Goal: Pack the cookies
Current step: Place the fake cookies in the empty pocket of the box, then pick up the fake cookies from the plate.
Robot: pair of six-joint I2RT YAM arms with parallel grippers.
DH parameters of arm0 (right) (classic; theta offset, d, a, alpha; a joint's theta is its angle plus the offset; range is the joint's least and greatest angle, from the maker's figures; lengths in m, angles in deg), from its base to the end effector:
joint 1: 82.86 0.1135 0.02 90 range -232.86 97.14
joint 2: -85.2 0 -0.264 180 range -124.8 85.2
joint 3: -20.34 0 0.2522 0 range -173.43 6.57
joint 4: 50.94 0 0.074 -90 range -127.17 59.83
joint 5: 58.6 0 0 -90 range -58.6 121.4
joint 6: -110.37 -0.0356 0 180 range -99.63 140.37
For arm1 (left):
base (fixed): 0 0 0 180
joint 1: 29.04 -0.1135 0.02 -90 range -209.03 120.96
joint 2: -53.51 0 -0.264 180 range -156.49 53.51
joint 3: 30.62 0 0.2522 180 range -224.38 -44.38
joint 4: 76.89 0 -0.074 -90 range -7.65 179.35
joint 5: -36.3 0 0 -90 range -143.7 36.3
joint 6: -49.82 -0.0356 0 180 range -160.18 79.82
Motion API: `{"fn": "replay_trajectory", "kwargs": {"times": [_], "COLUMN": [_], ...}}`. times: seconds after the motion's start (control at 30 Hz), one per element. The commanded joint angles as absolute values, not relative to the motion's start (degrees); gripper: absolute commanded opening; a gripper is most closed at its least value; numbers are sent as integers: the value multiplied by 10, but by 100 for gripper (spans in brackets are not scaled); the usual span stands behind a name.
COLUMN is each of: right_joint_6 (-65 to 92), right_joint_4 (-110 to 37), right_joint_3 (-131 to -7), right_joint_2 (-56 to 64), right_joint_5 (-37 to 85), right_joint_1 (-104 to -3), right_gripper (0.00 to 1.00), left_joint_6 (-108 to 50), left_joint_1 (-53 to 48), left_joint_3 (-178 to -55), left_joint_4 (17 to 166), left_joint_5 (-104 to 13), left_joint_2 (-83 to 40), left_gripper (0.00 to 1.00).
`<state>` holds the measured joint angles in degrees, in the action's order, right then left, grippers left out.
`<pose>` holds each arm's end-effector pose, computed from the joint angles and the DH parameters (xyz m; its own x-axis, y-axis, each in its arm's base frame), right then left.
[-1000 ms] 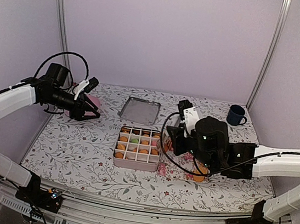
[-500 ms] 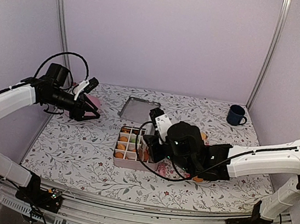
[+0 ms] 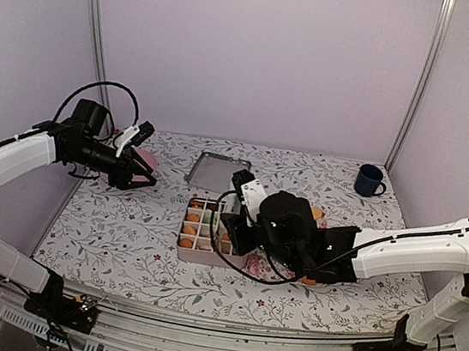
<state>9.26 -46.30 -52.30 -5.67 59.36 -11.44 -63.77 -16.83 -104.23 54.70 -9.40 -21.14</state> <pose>0.1308 0.3366 0.2576 -0.2563 -0.2283 -0.9392 -0.6626 0.7490 -0.0013 0.2556 -0.0808 0.2879 -0.4424 0.3888 -0.8082 0.8426 0.4887 -0.2262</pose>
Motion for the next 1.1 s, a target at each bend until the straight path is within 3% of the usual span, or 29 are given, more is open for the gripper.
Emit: {"fn": "replay_trajectory", "kwargs": {"times": [0.0, 0.43, 0.87, 1.07], "right_joint_6": [90, 107, 51, 20], "right_joint_4": [-490, -471, -335, -295], "right_joint_3": [-525, -461, -305, -283], "right_joint_2": [-43, 69, 255, 286], "right_joint_5": [607, 656, 713, 703], "right_joint_1": [-112, -152, -234, -243], "right_gripper": [43, 42, 42, 42], "left_joint_6": [-641, -644, -642, -642], "left_joint_1": [-172, -173, -172, -172], "left_joint_3": [-1050, -1053, -1055, -1055], "left_joint_4": [542, 536, 535, 534], "left_joint_5": [-90, -90, -83, -84], "left_joint_2": [-208, -207, -211, -212], "left_gripper": [51, 51, 51, 51]}}
